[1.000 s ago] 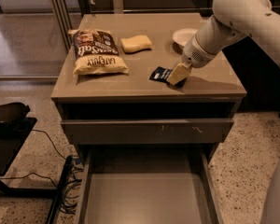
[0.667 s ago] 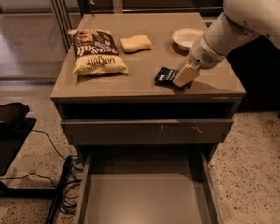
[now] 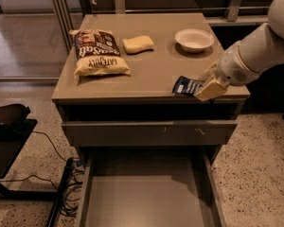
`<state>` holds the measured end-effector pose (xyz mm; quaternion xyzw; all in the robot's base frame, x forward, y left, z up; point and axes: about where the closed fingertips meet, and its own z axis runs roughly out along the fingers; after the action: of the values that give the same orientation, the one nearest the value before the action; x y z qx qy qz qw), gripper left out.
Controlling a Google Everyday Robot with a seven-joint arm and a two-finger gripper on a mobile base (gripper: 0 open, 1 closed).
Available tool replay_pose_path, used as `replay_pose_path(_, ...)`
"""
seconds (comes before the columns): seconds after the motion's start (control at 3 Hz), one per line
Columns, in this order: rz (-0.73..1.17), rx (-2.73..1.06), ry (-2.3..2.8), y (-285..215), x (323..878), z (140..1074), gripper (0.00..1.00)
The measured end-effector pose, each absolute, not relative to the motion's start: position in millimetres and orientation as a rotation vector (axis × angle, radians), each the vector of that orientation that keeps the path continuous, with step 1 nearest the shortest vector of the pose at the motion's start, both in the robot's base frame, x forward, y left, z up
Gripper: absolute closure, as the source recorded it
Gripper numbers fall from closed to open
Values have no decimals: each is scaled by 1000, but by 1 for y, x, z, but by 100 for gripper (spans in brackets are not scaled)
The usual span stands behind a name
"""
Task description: Place rxbar blueberry into middle drawer
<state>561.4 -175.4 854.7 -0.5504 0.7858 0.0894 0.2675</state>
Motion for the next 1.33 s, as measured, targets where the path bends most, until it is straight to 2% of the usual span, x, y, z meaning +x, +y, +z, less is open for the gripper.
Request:
replay_pose_path(0.67,331,-1465,2098,-179,497,785,100)
replay_pose_path(1.0,397,-1475,2139,-173,487,742,100)
replay_pose_path(1.33,402,-1476,2142,-173,486,739,100)
